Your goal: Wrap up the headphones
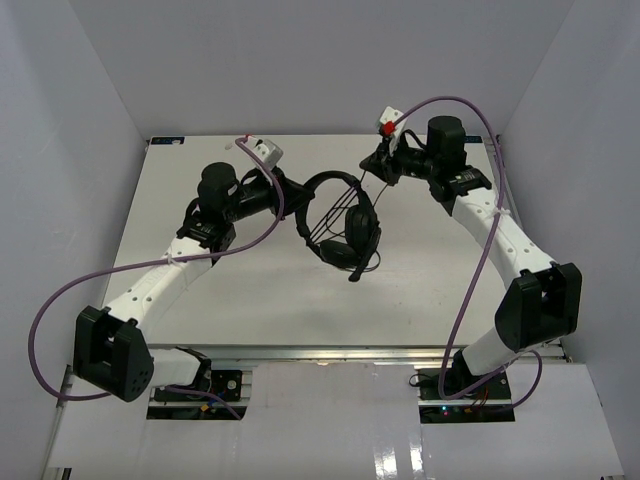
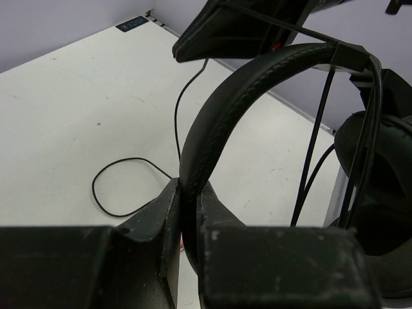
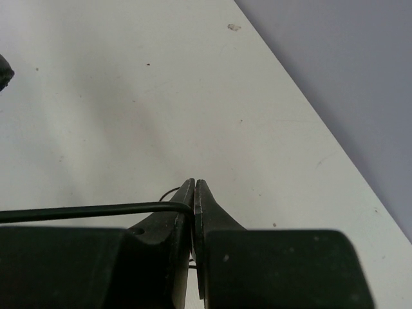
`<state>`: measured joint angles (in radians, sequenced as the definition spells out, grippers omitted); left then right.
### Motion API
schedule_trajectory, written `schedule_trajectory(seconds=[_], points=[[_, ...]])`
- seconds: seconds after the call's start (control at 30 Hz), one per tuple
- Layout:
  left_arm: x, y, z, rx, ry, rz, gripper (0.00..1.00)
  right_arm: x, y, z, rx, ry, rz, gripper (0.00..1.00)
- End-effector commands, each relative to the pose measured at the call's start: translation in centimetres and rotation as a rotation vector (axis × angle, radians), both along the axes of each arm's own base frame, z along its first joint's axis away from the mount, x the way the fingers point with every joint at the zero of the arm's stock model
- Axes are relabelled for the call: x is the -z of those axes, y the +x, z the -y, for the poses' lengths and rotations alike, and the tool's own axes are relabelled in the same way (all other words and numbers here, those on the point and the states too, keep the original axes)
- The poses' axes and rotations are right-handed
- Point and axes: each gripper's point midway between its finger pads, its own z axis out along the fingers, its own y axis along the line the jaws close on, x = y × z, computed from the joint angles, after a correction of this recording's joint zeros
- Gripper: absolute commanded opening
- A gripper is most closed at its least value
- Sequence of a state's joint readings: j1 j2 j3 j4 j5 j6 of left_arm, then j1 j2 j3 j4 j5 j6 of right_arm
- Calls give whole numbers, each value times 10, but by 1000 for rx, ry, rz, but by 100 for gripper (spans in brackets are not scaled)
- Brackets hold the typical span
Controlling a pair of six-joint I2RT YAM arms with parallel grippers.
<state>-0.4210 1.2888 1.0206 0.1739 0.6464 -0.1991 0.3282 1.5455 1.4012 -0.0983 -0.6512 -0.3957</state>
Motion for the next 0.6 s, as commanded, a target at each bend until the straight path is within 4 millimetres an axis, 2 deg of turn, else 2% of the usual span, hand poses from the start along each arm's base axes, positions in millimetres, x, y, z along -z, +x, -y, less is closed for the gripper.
schedule_trajectory(seconds=[0.0, 0.03, 0.1, 0.23, 0.27, 0.33, 0.43, 0.57], points=[[-81, -35, 11, 136, -151, 121, 0, 31, 6, 12, 33, 53, -99, 8], [-89, -31, 8, 103, -177, 127, 0, 33, 2, 11, 22, 74, -103, 8], [-114, -27, 4, 60, -265, 139, 0, 36, -18, 5, -74, 140, -132, 8], [-147, -19, 8, 47, -470, 13, 0, 27, -46, -13, -272, 281, -161, 8], [-156, -17, 8, 45, -507, 3, 0, 30, -56, -16, -311, 305, -207, 8], [-176, -6, 11, 1, -588, -28, 0, 33, -60, -26, -360, 365, -294, 9], [-196, 5, 20, -45, -676, -64, 0, 30, -63, -41, -420, 399, -311, 11], [-232, 25, 17, -144, -807, -88, 0, 50, -76, -63, -477, 417, -395, 12]])
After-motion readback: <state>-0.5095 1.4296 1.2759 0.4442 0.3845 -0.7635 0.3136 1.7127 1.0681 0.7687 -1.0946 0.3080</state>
